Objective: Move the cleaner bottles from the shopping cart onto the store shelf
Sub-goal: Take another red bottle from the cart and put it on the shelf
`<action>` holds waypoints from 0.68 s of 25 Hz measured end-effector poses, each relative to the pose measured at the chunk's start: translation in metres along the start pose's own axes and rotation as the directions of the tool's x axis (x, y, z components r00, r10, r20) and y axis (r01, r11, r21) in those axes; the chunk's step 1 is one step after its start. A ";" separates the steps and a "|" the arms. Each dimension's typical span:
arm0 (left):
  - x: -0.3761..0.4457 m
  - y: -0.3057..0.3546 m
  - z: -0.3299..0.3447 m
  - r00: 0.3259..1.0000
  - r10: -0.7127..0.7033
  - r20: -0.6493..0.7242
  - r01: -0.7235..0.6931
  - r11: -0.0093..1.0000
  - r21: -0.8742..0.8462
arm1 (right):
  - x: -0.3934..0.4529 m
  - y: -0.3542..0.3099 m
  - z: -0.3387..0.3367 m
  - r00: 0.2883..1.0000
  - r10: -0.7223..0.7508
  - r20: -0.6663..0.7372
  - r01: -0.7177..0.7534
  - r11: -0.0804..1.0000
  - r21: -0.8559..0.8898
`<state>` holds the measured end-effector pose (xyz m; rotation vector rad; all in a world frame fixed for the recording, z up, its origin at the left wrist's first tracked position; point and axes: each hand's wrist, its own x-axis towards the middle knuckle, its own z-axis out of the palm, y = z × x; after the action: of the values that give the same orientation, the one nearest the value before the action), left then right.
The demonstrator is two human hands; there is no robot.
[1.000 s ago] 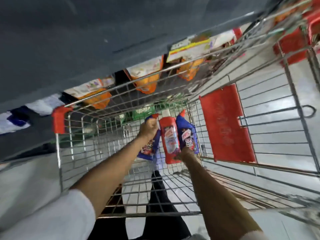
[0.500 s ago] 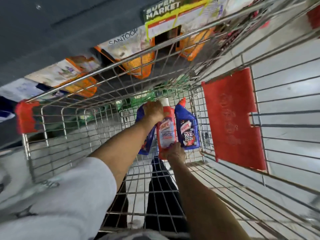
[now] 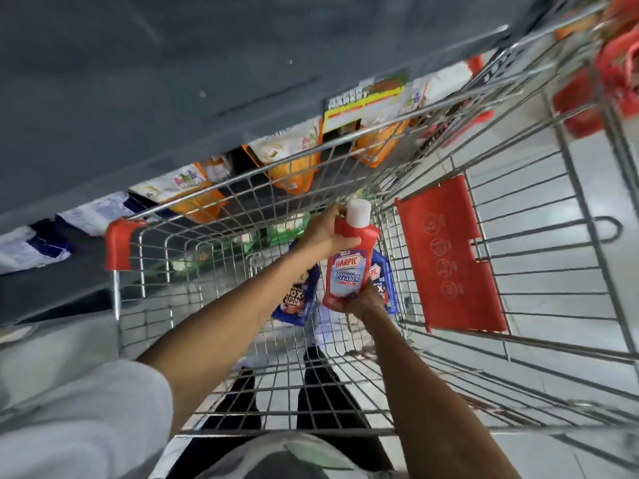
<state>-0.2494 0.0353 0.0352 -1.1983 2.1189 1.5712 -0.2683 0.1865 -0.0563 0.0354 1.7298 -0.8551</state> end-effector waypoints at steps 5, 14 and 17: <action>-0.092 0.053 -0.067 0.936 0.277 -0.215 -0.278 0.960 0.026 | -0.067 -0.077 -0.005 0.947 -0.314 0.071 0.321 0.924 -0.207; -0.231 0.088 -0.243 0.730 0.455 -0.510 -0.506 0.861 0.045 | -0.160 -0.230 0.092 0.774 -0.613 0.157 0.630 0.721 -0.289; -0.262 0.063 -0.303 0.677 0.445 -0.586 -0.538 0.843 0.020 | -0.186 -0.262 0.159 0.645 -0.732 0.219 0.747 0.542 -0.385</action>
<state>-0.0488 -0.1042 0.3585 -1.3517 2.9718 1.7705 -0.1860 -0.0207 0.2242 -1.1128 1.8726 -1.0114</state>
